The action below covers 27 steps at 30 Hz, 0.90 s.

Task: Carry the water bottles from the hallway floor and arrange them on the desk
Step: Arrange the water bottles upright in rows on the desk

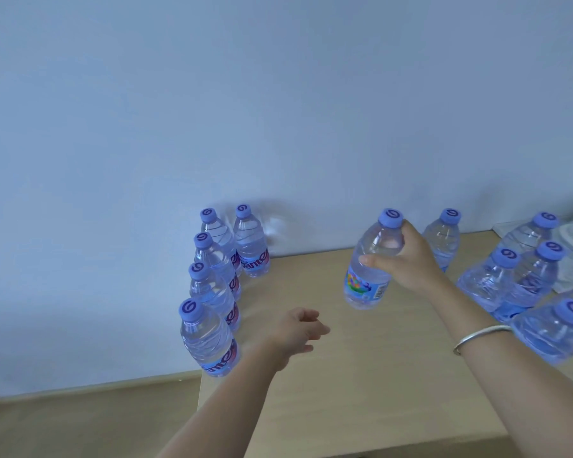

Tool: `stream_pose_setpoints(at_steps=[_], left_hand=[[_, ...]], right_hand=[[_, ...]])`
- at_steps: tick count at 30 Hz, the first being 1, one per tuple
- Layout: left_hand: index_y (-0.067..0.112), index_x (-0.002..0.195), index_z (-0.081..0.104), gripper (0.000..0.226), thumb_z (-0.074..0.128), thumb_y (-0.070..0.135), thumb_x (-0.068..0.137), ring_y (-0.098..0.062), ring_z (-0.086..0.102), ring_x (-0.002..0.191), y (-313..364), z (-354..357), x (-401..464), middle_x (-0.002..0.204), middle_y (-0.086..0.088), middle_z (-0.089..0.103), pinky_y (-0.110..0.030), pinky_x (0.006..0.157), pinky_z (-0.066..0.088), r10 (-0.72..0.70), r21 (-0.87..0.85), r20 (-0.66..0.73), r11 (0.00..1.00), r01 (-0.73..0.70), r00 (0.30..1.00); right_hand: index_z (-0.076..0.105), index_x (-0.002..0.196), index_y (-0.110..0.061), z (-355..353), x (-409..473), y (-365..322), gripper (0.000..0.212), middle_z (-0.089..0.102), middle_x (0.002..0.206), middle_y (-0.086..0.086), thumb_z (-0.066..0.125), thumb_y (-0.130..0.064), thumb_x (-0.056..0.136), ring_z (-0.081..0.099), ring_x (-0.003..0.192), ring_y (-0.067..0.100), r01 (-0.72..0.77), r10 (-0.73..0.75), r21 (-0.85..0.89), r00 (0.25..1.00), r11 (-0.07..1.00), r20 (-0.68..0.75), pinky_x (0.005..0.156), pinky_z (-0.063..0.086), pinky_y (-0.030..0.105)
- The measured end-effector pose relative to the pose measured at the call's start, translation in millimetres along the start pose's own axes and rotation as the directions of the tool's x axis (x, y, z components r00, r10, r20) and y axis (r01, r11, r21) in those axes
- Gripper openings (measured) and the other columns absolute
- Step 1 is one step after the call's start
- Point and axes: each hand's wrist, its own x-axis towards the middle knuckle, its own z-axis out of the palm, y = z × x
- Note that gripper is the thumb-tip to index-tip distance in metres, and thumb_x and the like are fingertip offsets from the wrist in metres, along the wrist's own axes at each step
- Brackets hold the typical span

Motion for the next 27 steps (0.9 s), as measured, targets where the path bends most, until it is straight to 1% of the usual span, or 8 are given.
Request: stream_pose_setpoints(at_steps=[3, 6, 9, 12, 15, 19, 23, 27], left_hand=[[0.016, 0.129, 0.046, 0.059, 0.071, 0.006, 0.077, -0.017, 0.055, 0.108, 1, 1, -12, 0.122, 0.0, 0.05, -0.031, 0.088, 0.044, 0.104, -0.01, 0.031, 0.995, -0.104, 0.994], [0.02, 0.118, 0.052, 0.065, 0.07, 0.01, 0.056, -0.014, 0.057, 0.097, 4, -1, -27, 0.117, 0.002, 0.058, -0.03, 0.089, 0.044, 0.216, -0.157, 0.188, 0.97, -0.187, 0.958], [0.014, 0.112, 0.054, 0.065, 0.072, 0.011, 0.049, -0.015, 0.064, 0.092, 3, -8, -39, 0.103, -0.002, 0.067, -0.029, 0.088, 0.05, 0.297, -0.374, 0.397, 0.916, -0.142, 0.868], [0.002, 0.119, 0.051, 0.078, 0.082, 0.016, 0.048, -0.02, 0.064, 0.092, 3, -12, -50, 0.102, -0.008, 0.066, -0.029, 0.085, 0.052, 0.392, -0.421, 0.489, 0.889, -0.183, 0.78], [0.004, 0.112, 0.056, 0.062, 0.072, 0.009, 0.053, -0.017, 0.065, 0.088, 3, -10, -59, 0.097, -0.005, 0.068, -0.025, 0.078, 0.052, 0.438, -0.412, 0.369, 0.868, -0.278, 0.819], [0.002, 0.112, 0.057, 0.067, 0.074, 0.009, 0.048, -0.021, 0.064, 0.085, 2, -13, -62, 0.097, -0.011, 0.066, -0.028, 0.077, 0.052, 0.463, -0.409, 0.131, 0.831, -0.377, 0.877], [0.003, 0.112, 0.055, 0.078, 0.081, 0.017, 0.039, -0.023, 0.064, 0.087, 2, -2, -64, 0.102, -0.014, 0.066, -0.034, 0.083, 0.052, 0.428, -0.341, -0.131, 0.828, -0.446, 0.894], [0.013, 0.104, 0.054, 0.079, 0.084, 0.019, 0.031, -0.006, 0.067, 0.073, 1, 9, -62, 0.096, -0.002, 0.067, -0.018, 0.063, 0.051, 0.387, -0.3, -0.303, 0.828, -0.473, 0.871]], right_hand=[[0.058, 0.1, -0.019, -6, -10, -36, 0.046, 0.066, 0.097, -0.001, 0.084, -0.006, 0.063, 0.063, 0.093, 0.019, 0.059, -0.075, 0.082, 0.974, 0.995, 0.212, 0.083, 0.049, 0.031], [0.059, 0.097, -0.018, -6, -24, -67, 0.047, 0.067, 0.093, -0.007, 0.081, -0.009, 0.057, 0.065, 0.087, 0.013, 0.078, -0.188, 0.276, 0.897, 0.958, 0.399, 0.076, 0.052, 0.022], [0.062, 0.093, -0.02, -5, -35, -91, 0.038, 0.066, 0.088, -0.012, 0.075, -0.015, 0.058, 0.063, 0.082, 0.008, 0.078, -0.267, 0.356, 0.811, 0.931, 0.521, 0.072, 0.049, 0.016], [0.065, 0.095, -0.022, -4, -38, -101, 0.04, 0.064, 0.094, -0.005, 0.073, -0.016, 0.056, 0.062, 0.089, 0.013, 0.082, -0.299, 0.373, 0.763, 0.924, 0.573, 0.078, 0.05, 0.02], [0.052, 0.111, -0.017, -3, -37, -104, 0.057, 0.064, 0.101, -0.006, 0.073, -0.01, 0.058, 0.061, 0.1, 0.012, 0.072, -0.283, 0.348, 0.74, 0.935, 0.61, 0.083, 0.049, 0.018], [0.042, 0.112, -0.022, 5, -39, -112, 0.047, 0.059, 0.105, -0.012, 0.072, -0.02, 0.075, 0.057, 0.109, 0.005, 0.167, -0.253, 0.194, 0.741, 0.967, 0.622, 0.083, 0.047, 0.012], [0.035, 0.103, -0.04, 24, -43, -109, 0.055, 0.049, 0.104, -0.032, 0.076, -0.03, 0.07, 0.05, 0.092, -0.026, 0.155, -0.2, 0.13, 0.836, 0.979, 0.51, 0.071, 0.045, 0.003], [0.032, 0.12, -0.039, 43, -40, -101, 0.072, 0.052, 0.113, -0.023, 0.078, -0.043, 0.066, 0.057, 0.1, -0.004, 0.159, -0.159, 0.032, 0.916, 0.987, 0.367, 0.085, 0.047, 0.023]])
